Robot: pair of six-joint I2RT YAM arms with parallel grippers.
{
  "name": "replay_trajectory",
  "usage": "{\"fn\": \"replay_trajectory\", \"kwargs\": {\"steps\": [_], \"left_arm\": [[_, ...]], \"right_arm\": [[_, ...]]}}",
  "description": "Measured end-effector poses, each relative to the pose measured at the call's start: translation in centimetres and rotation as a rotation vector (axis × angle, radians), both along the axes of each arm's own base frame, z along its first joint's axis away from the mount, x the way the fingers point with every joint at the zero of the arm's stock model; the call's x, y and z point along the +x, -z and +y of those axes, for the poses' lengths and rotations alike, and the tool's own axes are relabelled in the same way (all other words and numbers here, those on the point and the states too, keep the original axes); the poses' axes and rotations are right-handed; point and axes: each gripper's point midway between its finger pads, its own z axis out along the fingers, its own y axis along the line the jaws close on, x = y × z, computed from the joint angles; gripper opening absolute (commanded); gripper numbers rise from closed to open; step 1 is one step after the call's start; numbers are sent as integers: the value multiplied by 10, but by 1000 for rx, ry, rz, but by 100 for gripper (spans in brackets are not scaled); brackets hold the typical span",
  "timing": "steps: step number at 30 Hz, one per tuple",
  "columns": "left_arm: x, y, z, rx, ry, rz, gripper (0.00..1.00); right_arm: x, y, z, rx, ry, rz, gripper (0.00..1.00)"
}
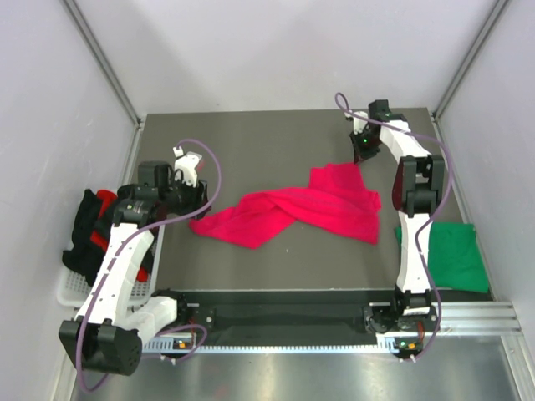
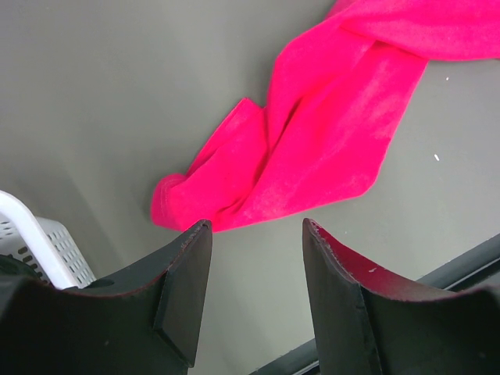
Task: Fold and stack the t-shirts
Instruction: Flatten the tshirt out
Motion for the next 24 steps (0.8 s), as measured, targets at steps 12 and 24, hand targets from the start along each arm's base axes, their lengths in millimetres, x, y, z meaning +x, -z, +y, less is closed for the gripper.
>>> {"fn": "replay_trajectory", "kwargs": {"steps": [12, 24], "left_arm": [[-2, -1, 0, -4, -1, -5, 55], [-2, 0, -2, -16, 8, 1, 56]], "right_arm": [[-24, -52, -8, -31, 17, -77, 0], [-34, -146, -2, 1, 12, -289, 0]]}}
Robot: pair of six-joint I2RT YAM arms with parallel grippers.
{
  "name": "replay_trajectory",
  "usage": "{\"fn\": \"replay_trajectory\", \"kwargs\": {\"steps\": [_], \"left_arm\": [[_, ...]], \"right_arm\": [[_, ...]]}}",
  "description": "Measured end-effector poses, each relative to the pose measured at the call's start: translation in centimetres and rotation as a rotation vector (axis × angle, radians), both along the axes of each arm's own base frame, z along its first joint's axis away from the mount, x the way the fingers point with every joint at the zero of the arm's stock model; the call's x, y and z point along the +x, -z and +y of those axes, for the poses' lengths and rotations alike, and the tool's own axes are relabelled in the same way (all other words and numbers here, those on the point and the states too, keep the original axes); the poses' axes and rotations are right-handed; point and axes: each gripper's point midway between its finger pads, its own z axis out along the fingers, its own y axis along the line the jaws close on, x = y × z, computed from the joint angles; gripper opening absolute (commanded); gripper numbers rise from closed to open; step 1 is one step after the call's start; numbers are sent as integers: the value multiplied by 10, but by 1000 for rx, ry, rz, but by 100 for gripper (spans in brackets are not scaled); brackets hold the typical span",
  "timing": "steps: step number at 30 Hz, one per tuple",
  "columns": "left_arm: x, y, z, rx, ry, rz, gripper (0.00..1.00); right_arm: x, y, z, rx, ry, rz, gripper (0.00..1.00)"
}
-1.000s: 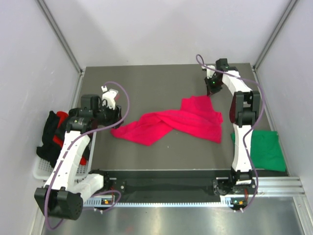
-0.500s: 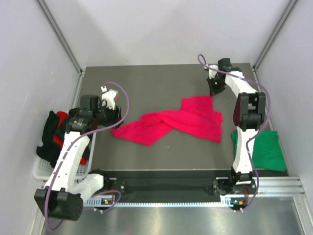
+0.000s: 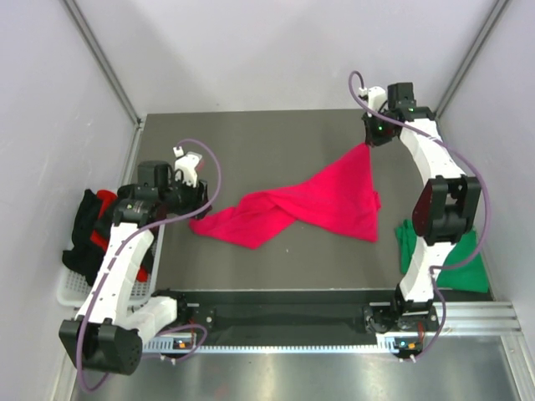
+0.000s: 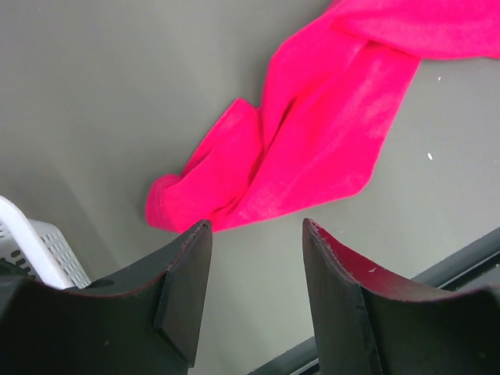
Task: Fold and stack the t-shirts
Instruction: Flatten the tshirt out
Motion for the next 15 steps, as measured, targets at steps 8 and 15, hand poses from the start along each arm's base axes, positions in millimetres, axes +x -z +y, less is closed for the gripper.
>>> {"fn": "replay_trajectory", "kwargs": {"steps": [8, 15], "left_arm": [[60, 49, 3, 81, 8, 193, 64], [63, 122, 15, 162, -11, 413, 60]], "right_arm": [[-19, -28, 9, 10, -34, -3, 0], [-55, -100, 19, 30, -80, -132, 0]]}}
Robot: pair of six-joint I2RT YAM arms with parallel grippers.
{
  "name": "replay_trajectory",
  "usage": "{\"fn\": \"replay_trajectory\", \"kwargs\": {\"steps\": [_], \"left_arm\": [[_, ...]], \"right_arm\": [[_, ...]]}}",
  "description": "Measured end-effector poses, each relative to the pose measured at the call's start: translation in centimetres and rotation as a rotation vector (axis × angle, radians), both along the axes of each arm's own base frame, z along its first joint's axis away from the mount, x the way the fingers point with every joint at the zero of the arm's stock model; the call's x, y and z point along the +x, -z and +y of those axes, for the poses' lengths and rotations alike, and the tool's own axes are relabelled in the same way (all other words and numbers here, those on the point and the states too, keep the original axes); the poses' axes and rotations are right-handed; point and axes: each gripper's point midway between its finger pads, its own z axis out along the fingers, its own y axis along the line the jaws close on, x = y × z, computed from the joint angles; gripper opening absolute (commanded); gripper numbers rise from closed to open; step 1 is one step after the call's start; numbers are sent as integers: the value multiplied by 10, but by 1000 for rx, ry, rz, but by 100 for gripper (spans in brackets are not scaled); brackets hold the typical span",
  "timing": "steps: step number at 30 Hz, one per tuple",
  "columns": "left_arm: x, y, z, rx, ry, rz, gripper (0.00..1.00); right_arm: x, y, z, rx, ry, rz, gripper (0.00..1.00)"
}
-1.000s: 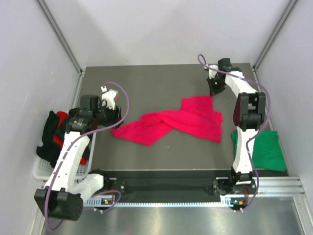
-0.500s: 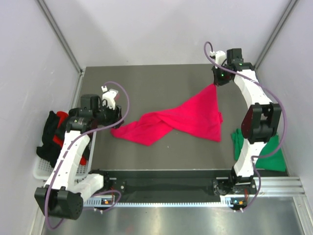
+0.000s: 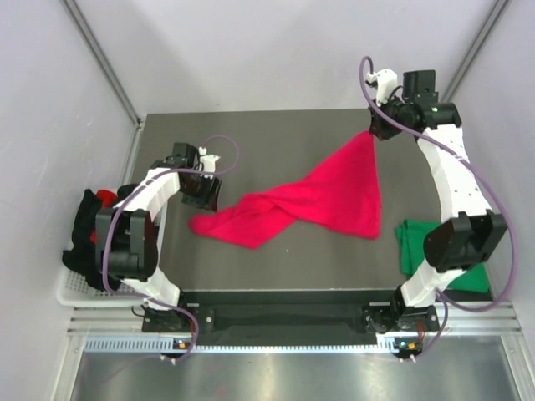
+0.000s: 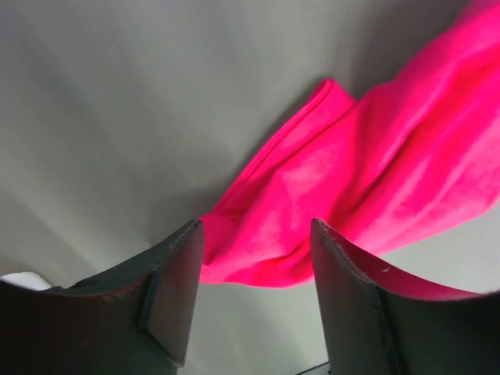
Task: Fold and stack the t-shirts
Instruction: Flatten the tshirt out
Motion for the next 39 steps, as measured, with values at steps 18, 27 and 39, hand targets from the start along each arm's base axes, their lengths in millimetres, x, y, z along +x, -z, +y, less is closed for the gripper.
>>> {"fn": "replay_trajectory", "kwargs": {"steps": [18, 27, 39], "left_arm": [[-32, 21, 18, 96, 30, 97, 54], [-41, 29, 26, 139, 52, 134, 0], [113, -118, 12, 113, 25, -246, 0]], "right_arm": [[-27, 2, 1, 4, -18, 33, 0], [-30, 15, -1, -6, -12, 67, 0], [62, -15, -21, -136, 41, -78, 0]]}}
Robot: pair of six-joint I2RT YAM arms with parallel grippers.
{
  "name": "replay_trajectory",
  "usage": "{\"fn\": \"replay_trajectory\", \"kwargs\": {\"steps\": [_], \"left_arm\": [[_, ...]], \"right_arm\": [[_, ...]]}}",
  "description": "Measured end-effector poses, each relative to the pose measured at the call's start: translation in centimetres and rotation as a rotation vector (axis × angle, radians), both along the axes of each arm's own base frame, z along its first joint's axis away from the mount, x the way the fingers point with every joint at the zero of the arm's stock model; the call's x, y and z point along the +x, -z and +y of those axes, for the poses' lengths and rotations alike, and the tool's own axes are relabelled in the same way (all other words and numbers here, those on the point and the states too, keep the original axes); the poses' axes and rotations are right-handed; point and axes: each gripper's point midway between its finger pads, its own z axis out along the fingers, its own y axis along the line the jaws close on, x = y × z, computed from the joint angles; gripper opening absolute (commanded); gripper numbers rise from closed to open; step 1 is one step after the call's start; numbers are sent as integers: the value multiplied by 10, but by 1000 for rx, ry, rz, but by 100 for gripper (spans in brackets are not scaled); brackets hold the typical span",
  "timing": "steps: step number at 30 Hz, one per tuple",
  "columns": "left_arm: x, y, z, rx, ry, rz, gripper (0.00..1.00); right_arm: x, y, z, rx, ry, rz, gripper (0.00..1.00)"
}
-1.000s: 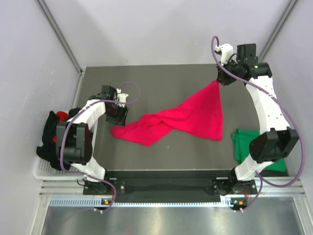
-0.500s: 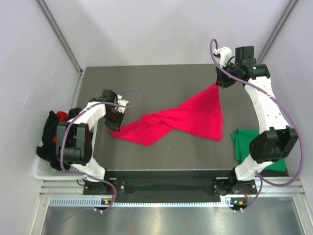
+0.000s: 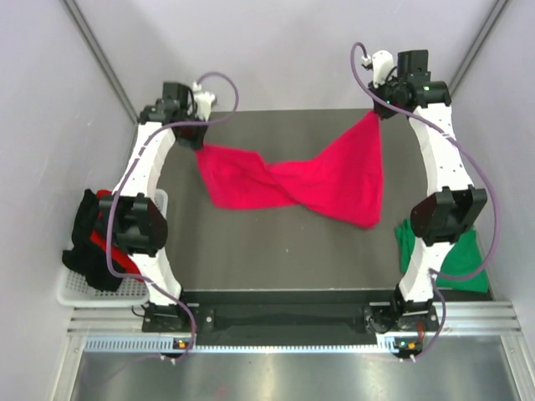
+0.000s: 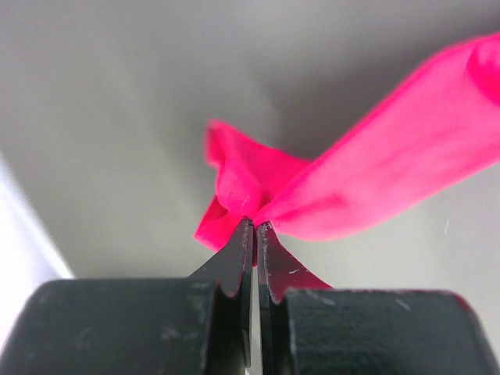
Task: Fold and stack the t-shirts
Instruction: Flatten the tshirt out
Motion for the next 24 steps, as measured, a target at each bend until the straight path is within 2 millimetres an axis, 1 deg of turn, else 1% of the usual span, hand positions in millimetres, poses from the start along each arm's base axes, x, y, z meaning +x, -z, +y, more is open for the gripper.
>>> {"fn": "replay_trajectory", "kwargs": {"steps": [1, 2, 3, 4, 5, 6, 7, 8, 9, 10, 11, 12, 13, 14, 15, 16, 17, 18, 19, 20, 22, 24], "left_arm": [[14, -26, -1, -6, -3, -70, 0], [23, -50, -2, -13, -4, -134, 0], [29, -71, -3, -21, -6, -189, 0], [32, -95, -3, -28, -5, -247, 0], [33, -115, -5, -40, 1, -295, 0], [29, -129, -7, -51, 8, -326, 0], [20, -141, -8, -60, 15, -349, 0], [11, -149, -9, -70, 24, -361, 0], [0, -154, -10, -78, 33, -369, 0], [-16, -155, -12, -89, 45, -371, 0], [-35, -153, -13, -96, 55, -359, 0], [-50, -147, -14, -102, 65, -348, 0], [-68, -138, -14, -105, 73, -326, 0], [-86, -127, -14, -106, 80, -294, 0], [-98, -117, -15, -107, 88, -272, 0], [-113, -100, -15, -107, 99, -242, 0], [-125, -86, -14, -105, 105, -203, 7], [-140, -65, -13, -99, 114, -150, 27], [-151, -50, -12, -90, 126, -103, 38], [-161, -35, -11, -85, 135, -55, 45], [-174, -18, -9, -73, 141, 2, 55], [-178, -15, -5, -54, 141, 7, 58]], "right_arm": [[4, -2, -2, -15, 4, -11, 0], [6, -6, -5, -29, 8, -24, 0], [6, -10, -6, -39, 9, -36, 0], [7, -18, -9, -49, 11, -57, 0], [6, -27, -11, -57, 11, -79, 0], [3, -36, -12, -64, 10, -102, 0], [-1, -44, -13, -68, 8, -120, 0], [-6, -54, -14, -72, 7, -149, 0], [-16, -64, -16, -79, 5, -174, 0], [-28, -75, -18, -89, 2, -198, 0], [-38, -83, -20, -96, -1, -219, 0], [-53, -93, -22, -105, -5, -245, 0], [-76, -107, -25, -116, -14, -279, 0], [-82, -110, -25, -118, -16, -289, 0], [-91, -116, -25, -121, -26, -311, 0], [-103, -118, -24, -122, -43, -322, 0], [-116, -113, -23, -125, -62, -318, 0], [-128, -103, -21, -126, -85, -298, 0], [-137, -91, -20, -128, -107, -273, 0], [-146, -76, -18, -131, -129, -244, 0], [-164, -38, -16, -137, -175, -151, 0], [-182, 1, -14, -138, -216, -50, 0]]}}
